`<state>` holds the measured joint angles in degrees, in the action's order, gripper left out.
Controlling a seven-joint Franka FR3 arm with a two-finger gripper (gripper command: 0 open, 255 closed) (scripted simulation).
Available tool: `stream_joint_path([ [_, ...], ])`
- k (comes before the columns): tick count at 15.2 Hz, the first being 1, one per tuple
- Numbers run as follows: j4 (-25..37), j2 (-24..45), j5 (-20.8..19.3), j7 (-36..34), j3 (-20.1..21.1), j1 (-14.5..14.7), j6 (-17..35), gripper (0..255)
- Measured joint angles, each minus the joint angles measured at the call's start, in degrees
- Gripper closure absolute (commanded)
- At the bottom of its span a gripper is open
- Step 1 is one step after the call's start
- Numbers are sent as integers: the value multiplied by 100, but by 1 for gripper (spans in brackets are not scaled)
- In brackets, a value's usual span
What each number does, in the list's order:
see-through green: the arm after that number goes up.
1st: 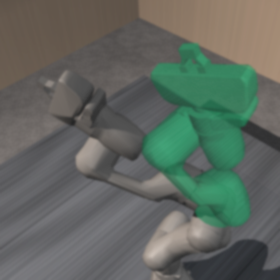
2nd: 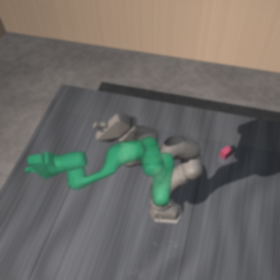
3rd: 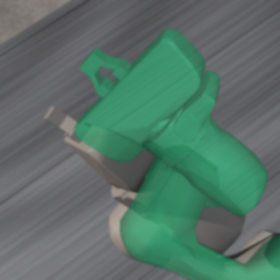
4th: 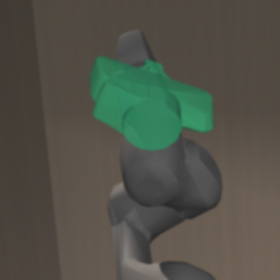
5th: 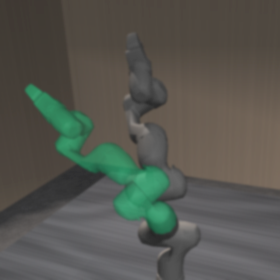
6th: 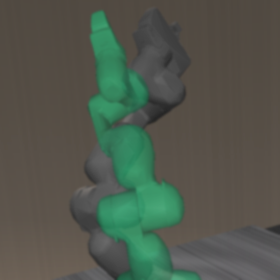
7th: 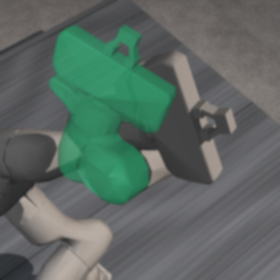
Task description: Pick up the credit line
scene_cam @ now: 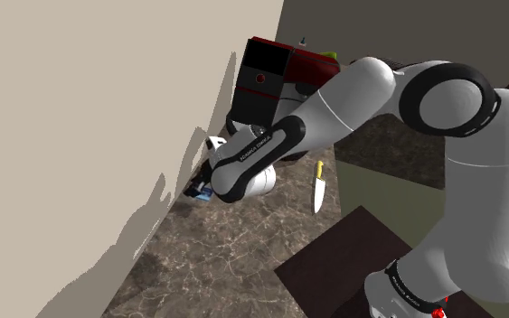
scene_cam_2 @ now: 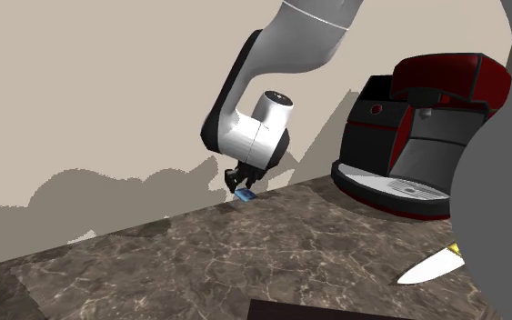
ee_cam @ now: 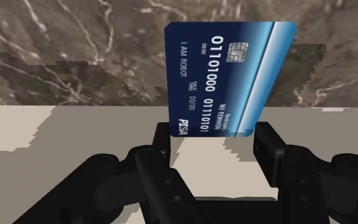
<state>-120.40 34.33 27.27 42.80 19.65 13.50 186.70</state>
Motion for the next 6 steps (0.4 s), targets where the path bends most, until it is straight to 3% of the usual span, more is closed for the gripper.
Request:
stream_joint_path([
  [6,-89,-432,49,-124,-208,186,-331,255],
])
